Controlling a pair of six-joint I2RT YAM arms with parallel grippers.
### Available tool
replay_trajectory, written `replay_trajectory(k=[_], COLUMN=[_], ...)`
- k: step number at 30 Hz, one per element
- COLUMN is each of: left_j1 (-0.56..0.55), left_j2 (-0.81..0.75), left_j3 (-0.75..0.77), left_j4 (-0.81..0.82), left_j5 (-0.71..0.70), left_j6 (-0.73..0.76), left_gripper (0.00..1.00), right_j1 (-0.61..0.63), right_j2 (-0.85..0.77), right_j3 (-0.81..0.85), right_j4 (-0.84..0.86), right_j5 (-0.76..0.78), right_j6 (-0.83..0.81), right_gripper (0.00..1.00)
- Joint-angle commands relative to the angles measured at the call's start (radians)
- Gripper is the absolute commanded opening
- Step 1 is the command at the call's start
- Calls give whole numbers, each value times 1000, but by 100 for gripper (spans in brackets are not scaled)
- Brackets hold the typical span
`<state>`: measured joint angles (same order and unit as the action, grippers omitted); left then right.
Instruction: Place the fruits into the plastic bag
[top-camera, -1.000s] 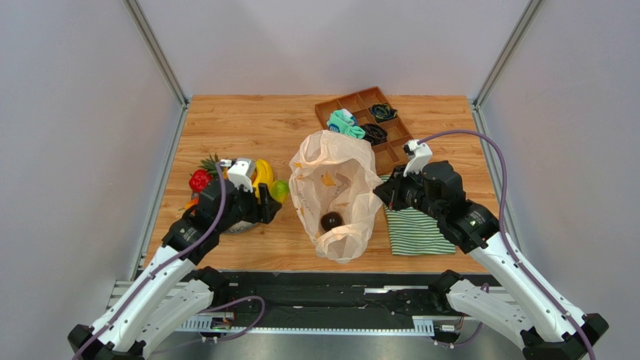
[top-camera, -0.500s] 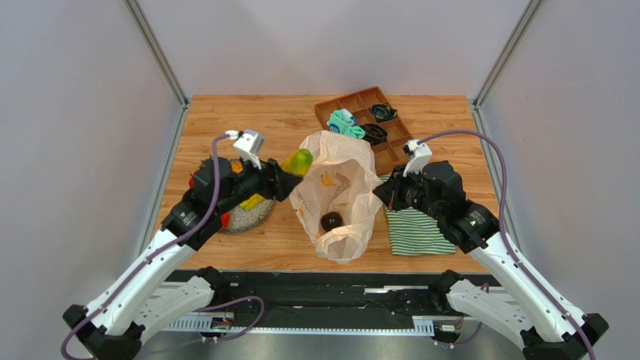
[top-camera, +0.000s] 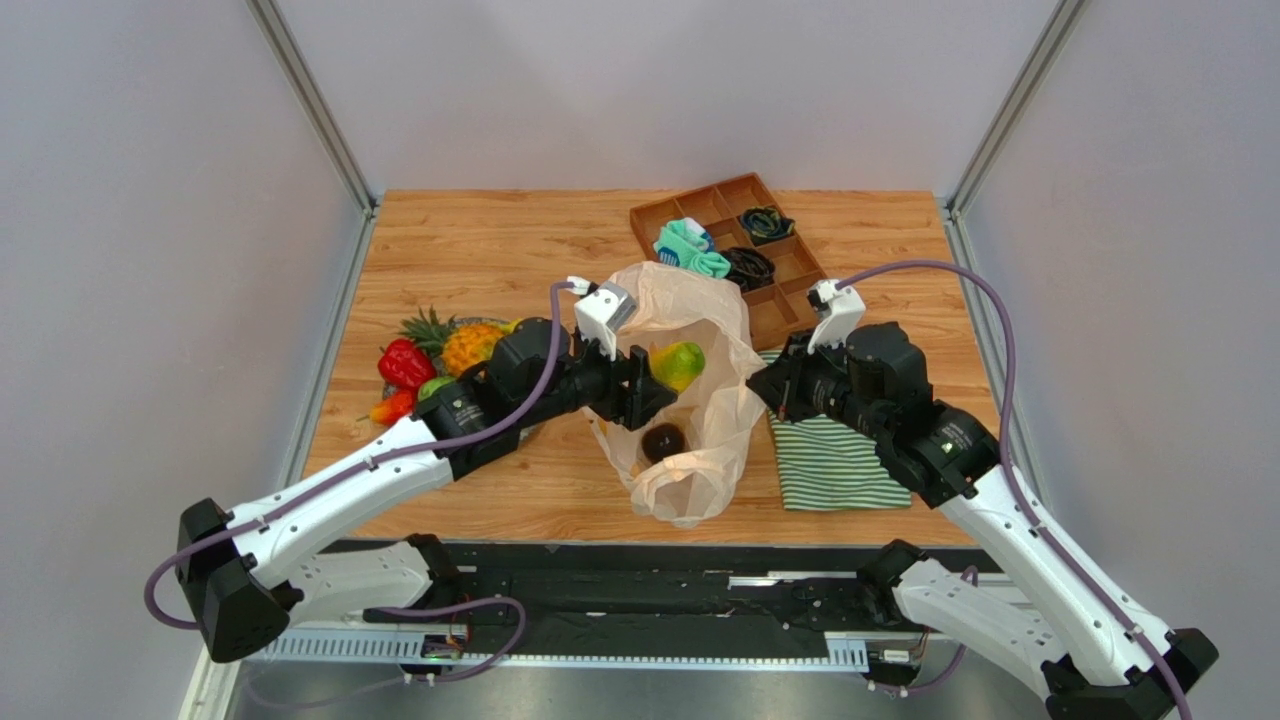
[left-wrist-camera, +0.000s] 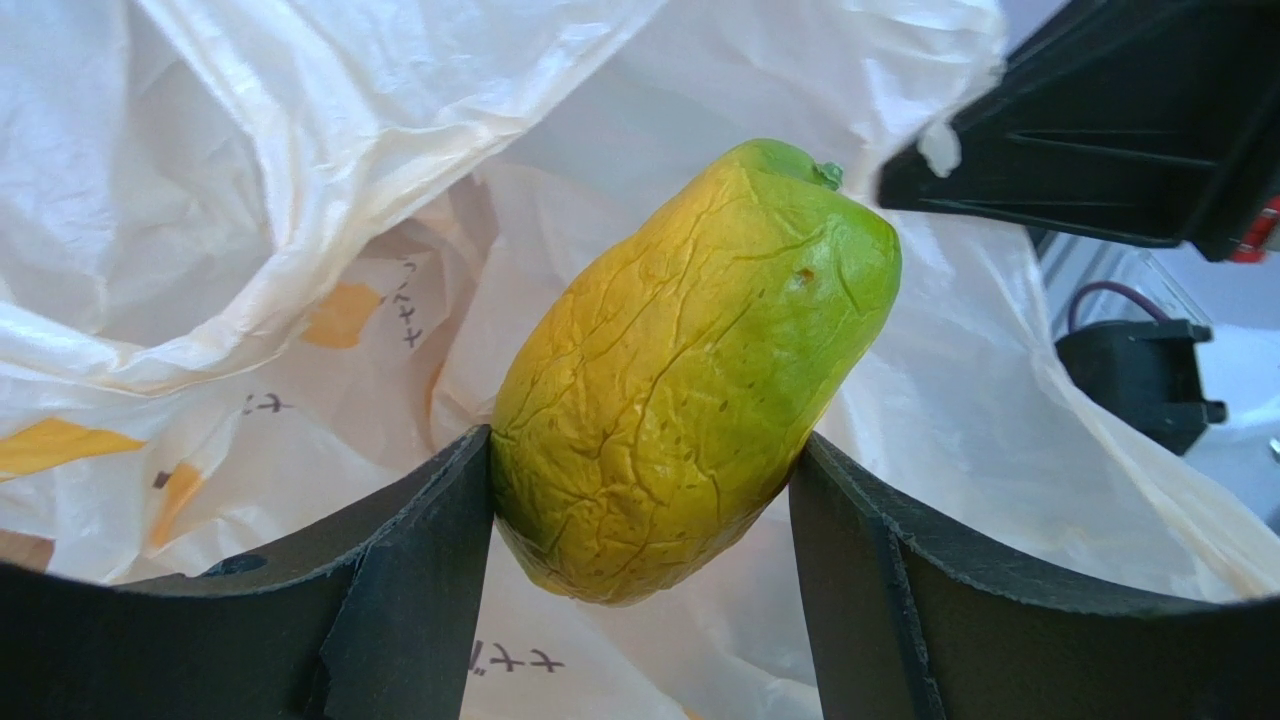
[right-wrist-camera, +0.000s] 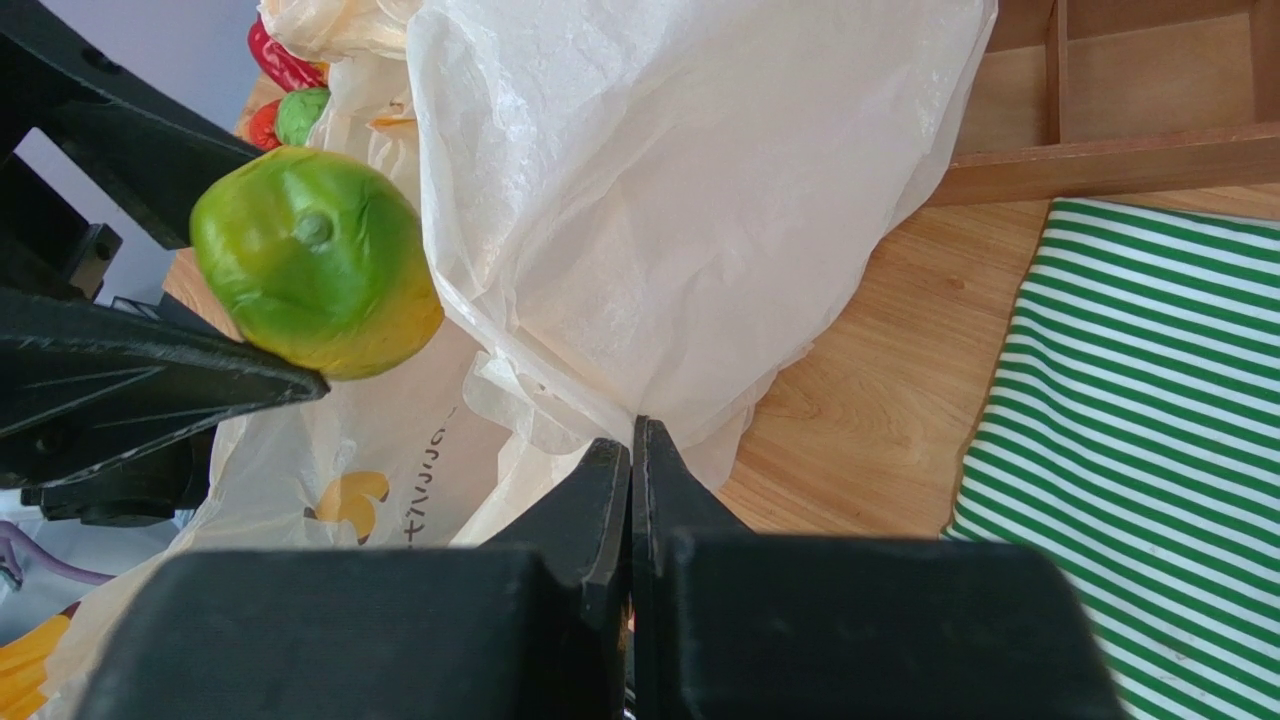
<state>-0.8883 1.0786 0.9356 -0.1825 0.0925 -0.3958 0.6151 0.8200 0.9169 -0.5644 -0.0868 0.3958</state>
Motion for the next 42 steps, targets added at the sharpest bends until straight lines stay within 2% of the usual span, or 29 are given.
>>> replay_trajectory(k=[1, 7, 10, 14, 20, 33, 39, 42], left_j1=[0, 2, 2, 0, 2, 0, 2, 2], left_j2=[42, 110, 135, 149, 161, 142, 106, 48], left_j3=[37, 2, 11, 12, 15, 8, -4, -15], left_j4=[-23, 66, 46, 38, 37, 58, 144, 210], left_j5=[-57, -2, -17, -22, -10, 1, 85, 165], left_j6=[-28, -90, -110, -123, -124, -101, -91, -39], left_gripper=[58, 61, 65, 78, 92, 94, 94, 94], right_j1=[3, 5, 5, 5, 3, 5, 3, 3], right_j2=[-13, -10, -18, -27, -19, -16, -16, -18], right_j3=[0, -6, -1, -6, -7, -9, -12, -10], right_j4=[32, 47, 31, 26, 34, 34, 37, 32], right_j5=[6, -11, 4, 12, 7, 9, 10, 10], right_j6=[0, 11, 3, 0, 6, 5, 6, 3], right_gripper=[0, 0, 0, 0, 0, 0, 0, 0])
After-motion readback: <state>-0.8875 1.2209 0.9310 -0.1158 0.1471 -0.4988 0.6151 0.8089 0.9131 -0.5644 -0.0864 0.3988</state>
